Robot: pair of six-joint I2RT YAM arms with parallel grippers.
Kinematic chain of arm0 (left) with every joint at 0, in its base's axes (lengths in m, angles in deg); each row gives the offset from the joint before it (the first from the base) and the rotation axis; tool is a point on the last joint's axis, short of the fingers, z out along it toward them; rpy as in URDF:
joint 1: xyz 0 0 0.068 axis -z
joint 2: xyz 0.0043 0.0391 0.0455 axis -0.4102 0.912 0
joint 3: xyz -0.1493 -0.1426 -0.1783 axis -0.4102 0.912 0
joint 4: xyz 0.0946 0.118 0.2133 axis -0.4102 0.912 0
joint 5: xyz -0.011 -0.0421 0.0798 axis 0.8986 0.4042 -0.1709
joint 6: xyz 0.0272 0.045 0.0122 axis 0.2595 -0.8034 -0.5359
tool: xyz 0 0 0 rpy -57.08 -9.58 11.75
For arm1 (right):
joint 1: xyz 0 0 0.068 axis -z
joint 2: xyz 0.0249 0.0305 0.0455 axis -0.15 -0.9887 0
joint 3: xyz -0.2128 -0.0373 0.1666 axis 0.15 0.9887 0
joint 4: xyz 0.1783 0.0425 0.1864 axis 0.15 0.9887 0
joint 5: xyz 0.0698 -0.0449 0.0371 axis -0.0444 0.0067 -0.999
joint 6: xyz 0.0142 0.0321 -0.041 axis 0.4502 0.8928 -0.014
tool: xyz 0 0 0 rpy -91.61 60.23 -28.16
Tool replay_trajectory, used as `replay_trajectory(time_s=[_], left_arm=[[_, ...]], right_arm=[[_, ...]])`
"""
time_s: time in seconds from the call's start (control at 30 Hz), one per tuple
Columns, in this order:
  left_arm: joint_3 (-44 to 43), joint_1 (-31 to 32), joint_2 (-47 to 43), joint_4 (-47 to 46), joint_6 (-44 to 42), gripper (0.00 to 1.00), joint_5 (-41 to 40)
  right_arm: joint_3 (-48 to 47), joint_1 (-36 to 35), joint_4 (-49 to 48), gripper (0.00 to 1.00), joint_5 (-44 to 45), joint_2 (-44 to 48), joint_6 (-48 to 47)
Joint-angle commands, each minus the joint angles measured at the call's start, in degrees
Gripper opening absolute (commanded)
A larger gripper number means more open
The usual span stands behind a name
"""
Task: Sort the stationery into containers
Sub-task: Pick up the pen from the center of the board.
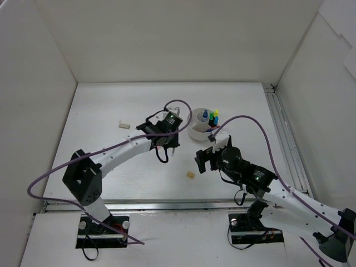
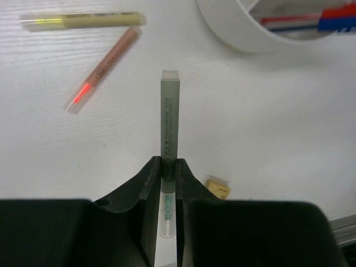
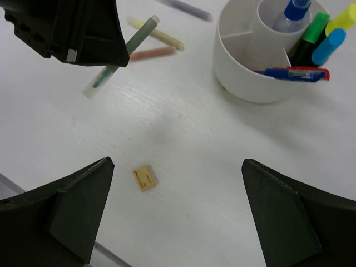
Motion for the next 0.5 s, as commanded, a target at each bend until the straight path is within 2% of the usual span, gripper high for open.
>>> replay_trajectory(time_s=[0.0, 0.03, 0.1, 0.13, 0.2, 0.47], left_arm=[[-1.0, -2.2, -7.4, 4.3, 18.9, 0.00, -7.1], [0.4, -2.2, -8.8, 2.6, 23.8, 0.00, -6.1], [6.0, -2.2, -13.0, -4.9, 28.0, 0.00, -4.1], [7.4, -2.2, -14.2, -6.4, 32.5, 0.00, -3.4], [10.5, -2.2, -16.8, -9.9, 35.6, 0.00, -3.6], [10.5, 0.5, -17.9, -9.3, 47.0, 0.00, -4.8]], right_arm=[[1.6, -1.4, -17.2, 0.98, 3.7, 0.2, 4.1], [5.0, -1.5, -20.8, 0.98, 3.6, 0.6, 5.6], [7.8, -1.9, -31.5, 0.98, 2.2, 0.6, 8.0], [9.1, -1.9, -33.8, 0.98, 1.1, 0.2, 8.1], [8.9, -2.7, -37.1, 0.97, -0.5, -1.8, 7.5], [1.5, -4.2, -37.5, 0.95, -6.2, -14.1, 3.7]])
